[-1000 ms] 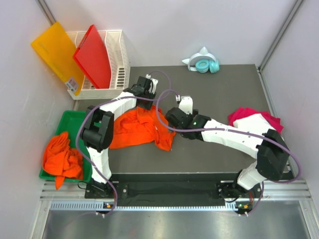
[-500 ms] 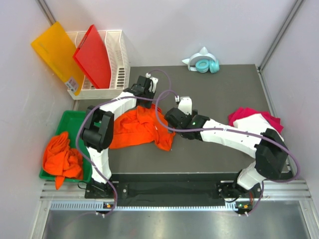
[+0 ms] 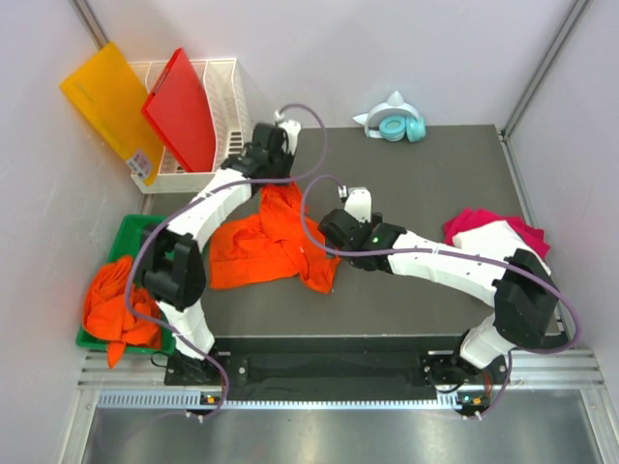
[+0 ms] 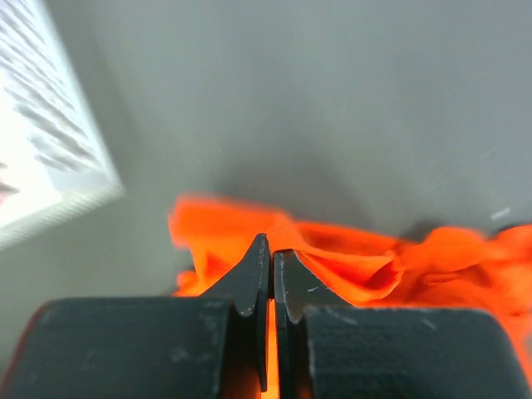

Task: Fold and stack the t-shirts
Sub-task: Flatten out the tshirt

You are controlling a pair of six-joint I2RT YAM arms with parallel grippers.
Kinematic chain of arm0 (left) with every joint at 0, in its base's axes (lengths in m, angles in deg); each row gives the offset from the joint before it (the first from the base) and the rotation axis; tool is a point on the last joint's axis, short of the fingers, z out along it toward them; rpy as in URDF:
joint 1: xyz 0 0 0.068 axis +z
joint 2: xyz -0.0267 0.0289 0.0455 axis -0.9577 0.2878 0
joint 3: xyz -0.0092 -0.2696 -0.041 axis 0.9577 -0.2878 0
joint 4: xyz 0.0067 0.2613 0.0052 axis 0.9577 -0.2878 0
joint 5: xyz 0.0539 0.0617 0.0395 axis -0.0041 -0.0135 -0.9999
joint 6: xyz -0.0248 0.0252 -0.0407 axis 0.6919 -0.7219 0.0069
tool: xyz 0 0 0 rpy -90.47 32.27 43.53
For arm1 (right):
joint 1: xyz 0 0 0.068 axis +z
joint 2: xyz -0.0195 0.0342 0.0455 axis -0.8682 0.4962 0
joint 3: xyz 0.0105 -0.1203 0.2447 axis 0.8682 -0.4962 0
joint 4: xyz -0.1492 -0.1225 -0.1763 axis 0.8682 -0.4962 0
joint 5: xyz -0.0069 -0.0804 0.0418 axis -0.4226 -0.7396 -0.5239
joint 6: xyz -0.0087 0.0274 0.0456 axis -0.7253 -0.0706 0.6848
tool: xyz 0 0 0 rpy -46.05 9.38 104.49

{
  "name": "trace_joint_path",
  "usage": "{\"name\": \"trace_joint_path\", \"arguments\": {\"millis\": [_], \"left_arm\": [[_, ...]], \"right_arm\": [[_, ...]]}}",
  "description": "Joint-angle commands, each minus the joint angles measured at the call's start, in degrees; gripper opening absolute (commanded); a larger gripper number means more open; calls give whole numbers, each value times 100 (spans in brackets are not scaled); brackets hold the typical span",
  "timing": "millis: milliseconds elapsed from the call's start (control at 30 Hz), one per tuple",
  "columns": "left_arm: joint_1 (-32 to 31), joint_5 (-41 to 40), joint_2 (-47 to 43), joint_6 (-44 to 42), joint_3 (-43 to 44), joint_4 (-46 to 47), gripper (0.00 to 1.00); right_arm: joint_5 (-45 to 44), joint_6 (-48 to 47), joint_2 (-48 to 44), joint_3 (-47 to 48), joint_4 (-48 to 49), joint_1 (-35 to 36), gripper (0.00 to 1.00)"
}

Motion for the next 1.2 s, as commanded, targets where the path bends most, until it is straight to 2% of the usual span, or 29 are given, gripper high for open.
{"name": "trace_joint_path", "arguments": {"millis": [0, 300, 500, 733, 900, 1067, 1167], "left_arm": [[21, -63, -1203, -311, 1500, -448, 0], [4, 122, -1688, -618, 3548, -1933, 0], [-31, -308, -1126, -1329, 5552, -2769, 0], [-575, -809, -1494, -1639, 5038, -2796, 0], [-1101, -871, -1573, -1822, 5063, -2937, 0], [-1297, -767, -1714, -1946, 4994, -3156, 0], [-1332, -635, -1924, -2034, 4748, -3271, 0]], "right_arm": [[-86, -131, -66, 203, 267, 26, 83], [-33, -482, -145, 361, 531, 35, 83], [2, -685, -163, 476, 618, 26, 83], [37, -904, -242, 432, 803, 18, 83], [185, -852, -268, 371, 882, -210, 83], [1222, -544, -584, -33, 1452, -1464, 83], [1829, -535, -585, 36, 1585, -2037, 83]]}}
